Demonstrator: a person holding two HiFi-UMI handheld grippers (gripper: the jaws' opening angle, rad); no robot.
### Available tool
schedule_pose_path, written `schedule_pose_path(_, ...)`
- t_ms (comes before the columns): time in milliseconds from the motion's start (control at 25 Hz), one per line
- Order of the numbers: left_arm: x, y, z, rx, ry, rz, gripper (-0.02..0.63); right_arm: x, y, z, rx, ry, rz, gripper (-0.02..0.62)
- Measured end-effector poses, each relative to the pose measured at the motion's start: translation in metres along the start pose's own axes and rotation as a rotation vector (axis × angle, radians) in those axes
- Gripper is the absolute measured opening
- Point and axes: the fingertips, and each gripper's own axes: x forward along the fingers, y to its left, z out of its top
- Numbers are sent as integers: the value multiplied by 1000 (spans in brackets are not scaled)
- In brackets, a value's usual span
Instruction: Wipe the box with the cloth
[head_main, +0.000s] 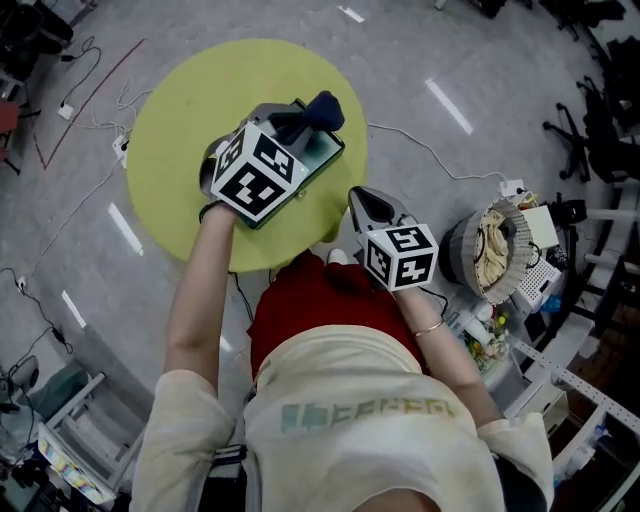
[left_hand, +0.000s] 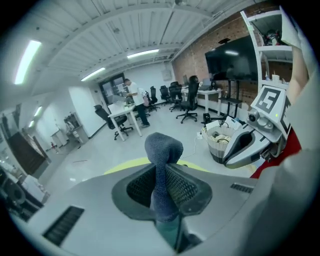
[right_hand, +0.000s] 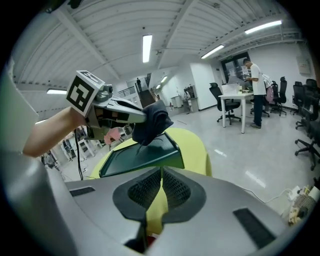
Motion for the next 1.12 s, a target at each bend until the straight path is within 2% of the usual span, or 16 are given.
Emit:
schedule_pose_path(240,-63,2,-43,-144,3,139,69,15,42,-6,-92,24,148,38)
schedule_pose_path(440,-105,-6,-88,-233,84,242,69,21,71,-18,-143,57,242,38)
schedule_pose_path(560,-123,-16,-114,-291,142,276,69,23,88,-26,-165,78,287,38)
schedule_pose_path(680,-131,-30,-132,-332,188,274,69,24,101,-32,-179,98,324,38)
schedule_pose_path(800,-132,-43,-140,-329,232,256,69,22,107,-37,-188,113,343,38)
schedule_pose_path(1120,-97,-72,-150,-218,375,134,69,22,93,-37,-155,117,311,38)
